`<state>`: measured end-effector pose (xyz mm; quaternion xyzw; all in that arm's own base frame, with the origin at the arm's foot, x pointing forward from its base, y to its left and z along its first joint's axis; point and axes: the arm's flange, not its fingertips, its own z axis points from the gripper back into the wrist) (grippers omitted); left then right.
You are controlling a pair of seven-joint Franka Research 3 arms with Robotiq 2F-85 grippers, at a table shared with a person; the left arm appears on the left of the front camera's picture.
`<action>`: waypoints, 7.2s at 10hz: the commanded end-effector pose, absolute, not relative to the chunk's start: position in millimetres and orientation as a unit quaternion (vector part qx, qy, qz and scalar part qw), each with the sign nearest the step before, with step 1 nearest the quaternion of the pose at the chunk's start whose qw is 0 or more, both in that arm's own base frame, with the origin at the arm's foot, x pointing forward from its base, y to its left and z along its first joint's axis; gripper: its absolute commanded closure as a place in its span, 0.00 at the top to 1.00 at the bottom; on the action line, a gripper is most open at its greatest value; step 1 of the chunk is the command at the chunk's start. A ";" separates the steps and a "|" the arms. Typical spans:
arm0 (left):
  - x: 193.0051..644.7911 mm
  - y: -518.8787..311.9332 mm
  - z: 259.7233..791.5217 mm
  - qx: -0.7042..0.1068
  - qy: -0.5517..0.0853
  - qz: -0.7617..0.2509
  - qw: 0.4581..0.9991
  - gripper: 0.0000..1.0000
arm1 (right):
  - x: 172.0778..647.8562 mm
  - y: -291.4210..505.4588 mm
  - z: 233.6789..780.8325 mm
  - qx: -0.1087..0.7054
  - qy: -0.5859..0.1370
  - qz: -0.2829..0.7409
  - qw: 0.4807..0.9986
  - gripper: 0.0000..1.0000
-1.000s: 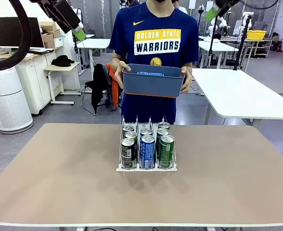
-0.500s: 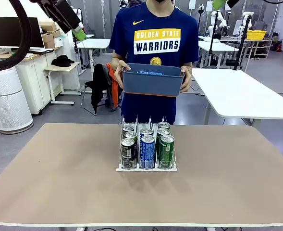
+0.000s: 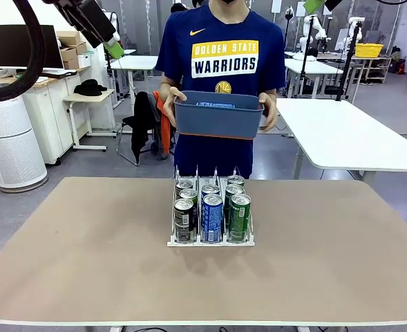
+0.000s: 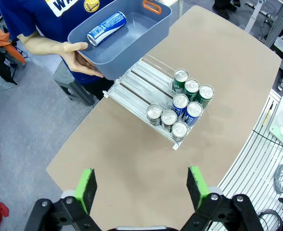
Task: Fill the beverage cans into the dispenser.
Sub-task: Pick up the Ionic drink handed by the human.
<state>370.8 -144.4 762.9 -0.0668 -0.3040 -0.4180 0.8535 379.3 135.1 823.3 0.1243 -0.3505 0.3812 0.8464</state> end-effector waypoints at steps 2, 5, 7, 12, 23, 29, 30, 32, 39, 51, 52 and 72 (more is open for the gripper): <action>370.1 -143.6 762.1 -0.068 -0.301 -0.416 0.855 1.00 | 379.3 135.1 823.3 0.124 -0.351 0.381 0.846 1.00; 370.1 -143.6 762.1 -0.068 -0.301 -0.416 0.855 1.00 | 367.6 135.5 824.4 0.136 -0.327 0.386 0.852 1.00; 370.1 -143.6 762.1 -0.068 -0.301 -0.416 0.855 1.00 | 358.4 133.1 826.3 0.133 -0.329 0.384 0.852 1.00; 370.1 -143.6 762.1 -0.068 -0.301 -0.416 0.855 1.00 | 363.9 134.1 825.4 0.128 -0.332 0.389 0.850 1.00; 370.1 -143.6 762.1 -0.068 -0.301 -0.416 0.855 1.00 | 363.9 134.1 825.4 0.128 -0.332 0.389 0.850 1.00; 370.1 -143.6 762.1 -0.068 -0.301 -0.416 0.855 1.00 | 363.9 134.1 825.4 0.128 -0.332 0.389 0.850 1.00; 370.1 -143.6 762.1 -0.068 -0.301 -0.416 0.855 1.00 | 363.9 134.1 825.4 0.128 -0.332 0.389 0.850 1.00; 370.1 -143.6 762.1 -0.068 -0.301 -0.416 0.855 1.00 | 363.9 134.1 825.4 0.128 -0.332 0.389 0.850 1.00; 370.1 -143.6 762.1 -0.068 -0.301 -0.416 0.855 1.00 | 363.9 134.1 825.4 0.128 -0.332 0.389 0.850 1.00; 370.8 -144.4 762.9 -0.067 -0.304 -0.418 0.853 1.00 | 363.9 134.1 825.4 0.128 -0.332 0.389 0.850 1.00; 371.6 -143.7 761.7 -0.073 -0.317 -0.376 0.867 1.00 | 363.9 134.1 825.4 0.128 -0.332 0.389 0.850 1.00; 413.2 -169.9 717.5 -0.061 -0.372 -0.355 0.855 1.00 | 363.9 134.1 825.4 0.128 -0.332 0.389 0.850 1.00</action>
